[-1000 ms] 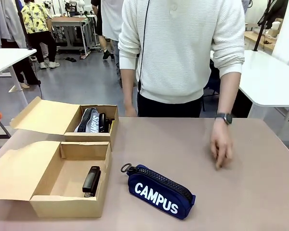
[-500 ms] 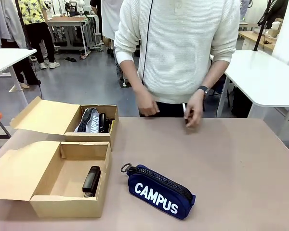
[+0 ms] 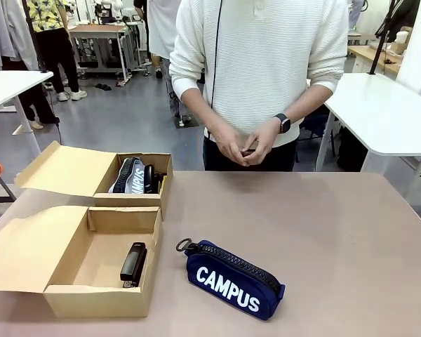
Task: Place items inside the box.
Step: Pick up a Pencil pouch or Stapler and place it inside the Mailer Box closest to the robot.
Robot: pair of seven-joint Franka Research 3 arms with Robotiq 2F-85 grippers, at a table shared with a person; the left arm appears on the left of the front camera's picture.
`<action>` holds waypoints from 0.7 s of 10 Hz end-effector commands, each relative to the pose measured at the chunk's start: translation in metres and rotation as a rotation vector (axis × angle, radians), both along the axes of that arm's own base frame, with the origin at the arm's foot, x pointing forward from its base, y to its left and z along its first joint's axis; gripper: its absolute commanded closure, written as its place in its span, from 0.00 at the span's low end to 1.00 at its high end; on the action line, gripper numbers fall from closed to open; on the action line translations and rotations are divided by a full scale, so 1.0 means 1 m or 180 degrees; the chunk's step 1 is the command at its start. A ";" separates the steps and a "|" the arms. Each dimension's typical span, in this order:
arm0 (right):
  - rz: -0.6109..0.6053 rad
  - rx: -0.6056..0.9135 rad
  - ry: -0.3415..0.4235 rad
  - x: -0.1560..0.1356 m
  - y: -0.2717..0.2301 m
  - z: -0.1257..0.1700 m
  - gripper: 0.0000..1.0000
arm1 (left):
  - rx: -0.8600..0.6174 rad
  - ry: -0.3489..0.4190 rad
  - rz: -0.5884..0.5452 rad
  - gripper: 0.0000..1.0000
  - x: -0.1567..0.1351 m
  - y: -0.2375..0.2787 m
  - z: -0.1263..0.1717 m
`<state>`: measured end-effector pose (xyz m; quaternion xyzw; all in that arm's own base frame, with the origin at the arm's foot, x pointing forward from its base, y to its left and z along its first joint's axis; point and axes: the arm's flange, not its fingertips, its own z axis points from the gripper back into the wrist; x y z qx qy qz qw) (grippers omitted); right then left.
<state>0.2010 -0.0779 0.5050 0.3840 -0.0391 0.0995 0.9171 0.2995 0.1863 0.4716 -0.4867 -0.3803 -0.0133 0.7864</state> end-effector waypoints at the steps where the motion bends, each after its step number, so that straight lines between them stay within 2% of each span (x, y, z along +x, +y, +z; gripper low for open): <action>1: 0.0815 -0.0378 0.0081 0.094 0.180 -0.005 0.00 | -0.0027 -0.0096 -0.0002 0.00 -0.001 -0.001 0.001; 3: 0.1333 -0.0444 0.0197 0.102 0.256 -0.027 0.00 | -0.0027 -0.0096 -0.0002 0.00 -0.001 -0.001 0.001; 4: 0.1541 -0.0569 0.0118 0.101 0.305 -0.051 0.00 | -0.0027 -0.0096 -0.0002 0.00 -0.001 -0.001 0.001; 5: 0.1670 -0.0568 -0.0085 0.099 0.354 -0.079 0.00 | -0.0027 -0.0096 -0.0002 0.00 -0.001 -0.001 0.001; 6: 0.1770 -0.0765 -0.0378 0.096 0.381 -0.098 0.00 | -0.0027 -0.0096 -0.0002 0.00 -0.001 -0.001 0.001; 7: 0.1586 -0.0939 -0.0713 0.098 0.391 -0.107 0.00 | -0.0027 -0.0096 -0.0002 0.00 -0.001 -0.001 0.001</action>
